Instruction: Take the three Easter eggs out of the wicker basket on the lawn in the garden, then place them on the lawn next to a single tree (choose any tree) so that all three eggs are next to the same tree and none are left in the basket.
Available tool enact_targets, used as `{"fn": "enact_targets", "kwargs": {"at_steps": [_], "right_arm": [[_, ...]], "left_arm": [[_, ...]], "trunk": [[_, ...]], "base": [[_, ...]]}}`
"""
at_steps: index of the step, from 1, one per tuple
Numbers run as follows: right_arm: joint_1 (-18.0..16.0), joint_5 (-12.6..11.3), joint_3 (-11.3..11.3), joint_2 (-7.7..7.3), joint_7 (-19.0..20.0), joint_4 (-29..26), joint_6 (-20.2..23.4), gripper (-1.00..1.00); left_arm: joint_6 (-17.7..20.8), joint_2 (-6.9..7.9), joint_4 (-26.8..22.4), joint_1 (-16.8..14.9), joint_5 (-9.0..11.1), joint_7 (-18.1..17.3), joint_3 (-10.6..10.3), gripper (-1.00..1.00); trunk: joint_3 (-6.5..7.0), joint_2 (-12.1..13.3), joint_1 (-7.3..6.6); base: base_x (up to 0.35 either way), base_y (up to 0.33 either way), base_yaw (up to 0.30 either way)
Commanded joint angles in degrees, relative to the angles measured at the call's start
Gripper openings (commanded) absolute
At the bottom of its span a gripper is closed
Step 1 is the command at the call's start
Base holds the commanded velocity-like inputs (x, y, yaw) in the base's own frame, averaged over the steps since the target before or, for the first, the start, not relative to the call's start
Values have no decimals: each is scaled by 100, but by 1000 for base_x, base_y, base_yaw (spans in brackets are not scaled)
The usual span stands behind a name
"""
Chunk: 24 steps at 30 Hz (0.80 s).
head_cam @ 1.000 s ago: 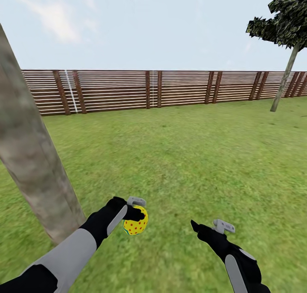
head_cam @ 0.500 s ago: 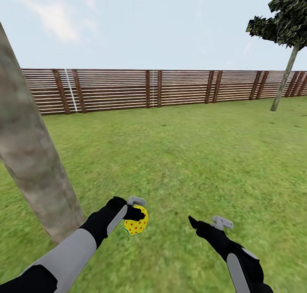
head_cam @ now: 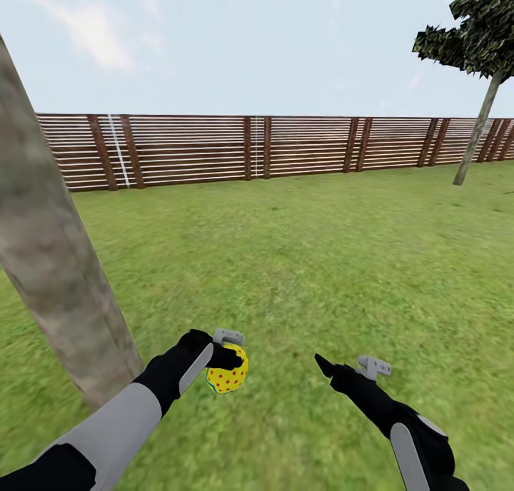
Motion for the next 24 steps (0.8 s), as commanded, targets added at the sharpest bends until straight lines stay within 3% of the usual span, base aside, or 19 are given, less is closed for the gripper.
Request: {"fn": "enact_targets", "kwargs": {"at_steps": [1,24], "right_arm": [[-4,-15,-17,6,26,-3,39,100],[-4,3,-21,6,18,52,48,100]], "left_arm": [[19,3,-6,-5,44,34,-18,-100],[10,3,-6,-5,36,57,-23,-100]], "trunk": [[-24,-45,22],[-437,-967,527]], "base": [[0,0,0],[0,0,0]]}}
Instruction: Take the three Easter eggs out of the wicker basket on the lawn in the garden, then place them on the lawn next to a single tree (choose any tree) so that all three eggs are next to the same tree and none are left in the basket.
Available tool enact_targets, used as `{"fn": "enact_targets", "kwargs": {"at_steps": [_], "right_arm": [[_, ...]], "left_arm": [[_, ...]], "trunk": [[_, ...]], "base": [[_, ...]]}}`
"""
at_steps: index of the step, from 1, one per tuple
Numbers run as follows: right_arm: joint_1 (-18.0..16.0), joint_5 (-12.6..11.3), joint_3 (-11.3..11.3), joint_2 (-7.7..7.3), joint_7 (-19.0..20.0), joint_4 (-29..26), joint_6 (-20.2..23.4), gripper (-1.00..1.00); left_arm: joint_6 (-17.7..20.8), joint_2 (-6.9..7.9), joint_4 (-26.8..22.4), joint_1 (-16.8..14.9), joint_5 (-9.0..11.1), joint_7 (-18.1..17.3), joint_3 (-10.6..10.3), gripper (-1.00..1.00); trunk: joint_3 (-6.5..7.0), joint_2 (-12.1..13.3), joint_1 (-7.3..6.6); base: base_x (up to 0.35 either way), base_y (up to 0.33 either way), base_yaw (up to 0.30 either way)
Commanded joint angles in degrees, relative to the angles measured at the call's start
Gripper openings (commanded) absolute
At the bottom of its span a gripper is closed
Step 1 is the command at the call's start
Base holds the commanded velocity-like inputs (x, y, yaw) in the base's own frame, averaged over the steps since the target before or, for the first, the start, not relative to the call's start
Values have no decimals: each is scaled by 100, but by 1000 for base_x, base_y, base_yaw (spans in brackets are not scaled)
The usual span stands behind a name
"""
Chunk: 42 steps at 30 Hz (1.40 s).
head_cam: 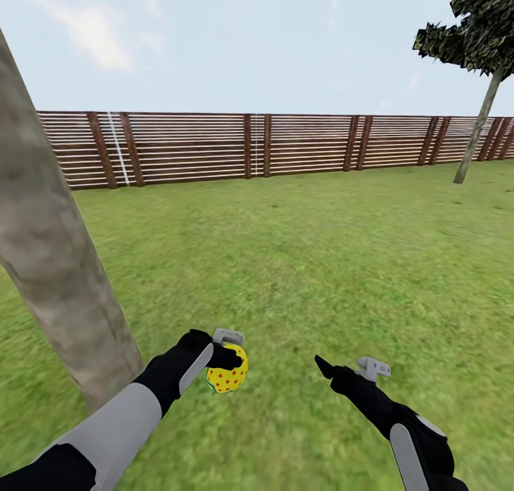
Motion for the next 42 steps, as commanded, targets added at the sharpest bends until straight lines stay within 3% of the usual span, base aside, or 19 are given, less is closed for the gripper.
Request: {"fn": "enact_targets", "kwargs": {"at_steps": [1,42], "right_arm": [[-4,-11,-19,6,26,-4,39,100],[-4,7,-23,-2,25,22,39,100]], "left_arm": [[19,3,-6,-5,46,38,-17,-100],[1,3,-14,-5,44,64,-22,-100]], "trunk": [[-24,-44,22],[-760,-1689,923]], "base": [[0,0,0],[0,0,0]]}}
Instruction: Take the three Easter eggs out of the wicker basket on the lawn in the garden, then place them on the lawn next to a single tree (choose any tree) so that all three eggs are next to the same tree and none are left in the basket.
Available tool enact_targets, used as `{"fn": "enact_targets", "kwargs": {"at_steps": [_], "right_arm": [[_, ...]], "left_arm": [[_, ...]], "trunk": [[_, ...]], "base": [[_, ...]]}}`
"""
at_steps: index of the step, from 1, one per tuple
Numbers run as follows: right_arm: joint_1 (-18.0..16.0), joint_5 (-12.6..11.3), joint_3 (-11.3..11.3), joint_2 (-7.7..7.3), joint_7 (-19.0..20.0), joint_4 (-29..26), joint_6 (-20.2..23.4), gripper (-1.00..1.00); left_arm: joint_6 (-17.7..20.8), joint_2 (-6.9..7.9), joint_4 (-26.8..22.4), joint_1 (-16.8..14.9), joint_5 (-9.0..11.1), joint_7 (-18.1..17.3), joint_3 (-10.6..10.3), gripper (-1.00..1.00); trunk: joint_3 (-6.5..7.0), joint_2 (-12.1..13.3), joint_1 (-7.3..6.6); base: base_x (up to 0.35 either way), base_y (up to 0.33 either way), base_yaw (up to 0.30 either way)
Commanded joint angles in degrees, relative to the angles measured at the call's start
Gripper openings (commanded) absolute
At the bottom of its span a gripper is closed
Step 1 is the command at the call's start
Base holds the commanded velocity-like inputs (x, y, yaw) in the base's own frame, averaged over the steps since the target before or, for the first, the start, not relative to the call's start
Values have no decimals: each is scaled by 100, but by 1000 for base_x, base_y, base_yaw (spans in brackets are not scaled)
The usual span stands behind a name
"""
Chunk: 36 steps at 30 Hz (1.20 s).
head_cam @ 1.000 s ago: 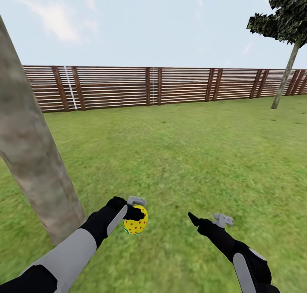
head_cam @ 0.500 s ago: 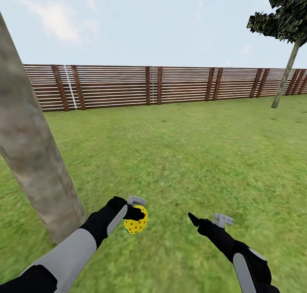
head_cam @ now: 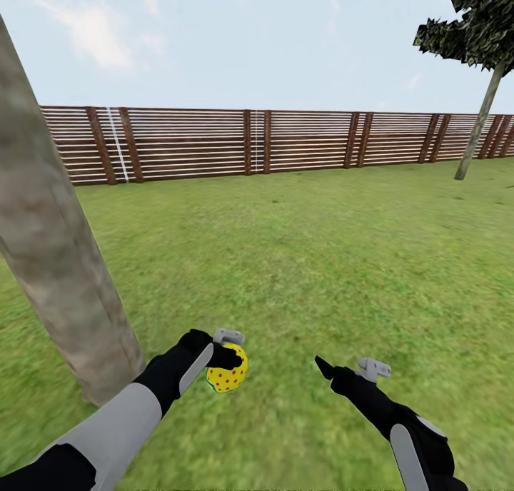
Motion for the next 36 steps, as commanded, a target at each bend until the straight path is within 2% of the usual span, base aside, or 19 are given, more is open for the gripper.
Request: {"fn": "enact_targets", "kwargs": {"at_steps": [1,30,36], "right_arm": [[-4,-13,-17,6,26,-5,39,100],[-4,24,-17,13,0,52,44,100],[-4,25,-24,8,-9,100,47,100]], "left_arm": [[18,3,-6,-5,50,40,-19,-100],[13,3,-6,-5,50,41,-19,-100],[-177,3,2,-5,50,40,-39,-100]], "trunk": [[-24,-44,22],[-545,-1207,659],[-652,-1448,790]], "base": [[0,0,0],[0,0,0],[0,0,0]]}}
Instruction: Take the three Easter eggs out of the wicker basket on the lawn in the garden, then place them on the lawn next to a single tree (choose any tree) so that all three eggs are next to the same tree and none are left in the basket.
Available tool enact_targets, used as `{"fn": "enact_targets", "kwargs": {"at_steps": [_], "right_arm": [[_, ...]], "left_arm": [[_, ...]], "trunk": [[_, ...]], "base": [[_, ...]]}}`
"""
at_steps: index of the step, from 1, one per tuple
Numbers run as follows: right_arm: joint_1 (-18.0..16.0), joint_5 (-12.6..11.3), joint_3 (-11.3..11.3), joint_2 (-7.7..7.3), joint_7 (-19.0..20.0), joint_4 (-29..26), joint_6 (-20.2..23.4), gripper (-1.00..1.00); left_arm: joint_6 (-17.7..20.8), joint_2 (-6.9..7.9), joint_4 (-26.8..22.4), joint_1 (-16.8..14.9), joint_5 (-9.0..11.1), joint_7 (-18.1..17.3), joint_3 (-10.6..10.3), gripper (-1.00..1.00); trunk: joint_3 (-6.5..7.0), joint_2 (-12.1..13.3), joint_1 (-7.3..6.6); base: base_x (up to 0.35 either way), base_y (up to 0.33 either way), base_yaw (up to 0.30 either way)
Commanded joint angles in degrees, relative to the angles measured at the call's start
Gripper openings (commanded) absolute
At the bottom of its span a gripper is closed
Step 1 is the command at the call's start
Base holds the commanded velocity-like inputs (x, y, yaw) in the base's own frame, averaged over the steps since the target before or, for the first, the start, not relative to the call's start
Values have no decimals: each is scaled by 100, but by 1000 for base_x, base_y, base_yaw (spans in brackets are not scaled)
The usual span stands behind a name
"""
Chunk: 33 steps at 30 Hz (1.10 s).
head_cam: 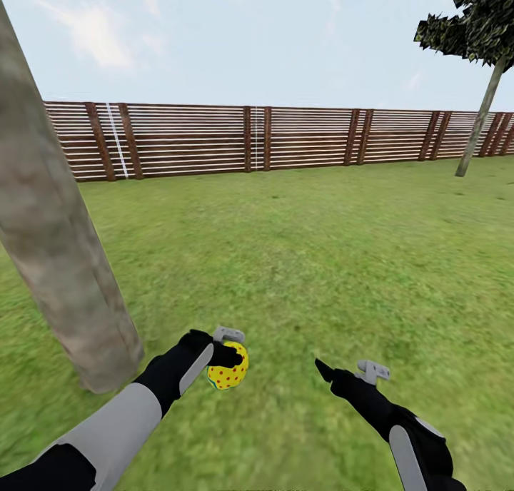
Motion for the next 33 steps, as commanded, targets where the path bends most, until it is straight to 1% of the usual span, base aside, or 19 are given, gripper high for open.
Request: {"fn": "enact_targets", "kwargs": {"at_steps": [1,8,21,33], "right_arm": [[-4,-13,-18,6,25,-1,39,100],[-4,-13,-20,7,24,30,33,100],[-4,-13,-20,8,18,40,40,100],[-7,-11,-20,9,19,128,39,100]], "left_arm": [[12,3,-6,-5,50,40,-39,-100],[3,8,-5,-5,50,40,-82,-100],[2,6,-5,-5,50,40,-93,-100],[2,6,-5,-5,50,40,-96,-100]], "trunk": [[-24,-44,21],[-150,-325,175],[-383,-846,461],[-649,-862,491]], "base": [[0,0,0],[0,0,0],[0,0,0],[0,0,0]]}}
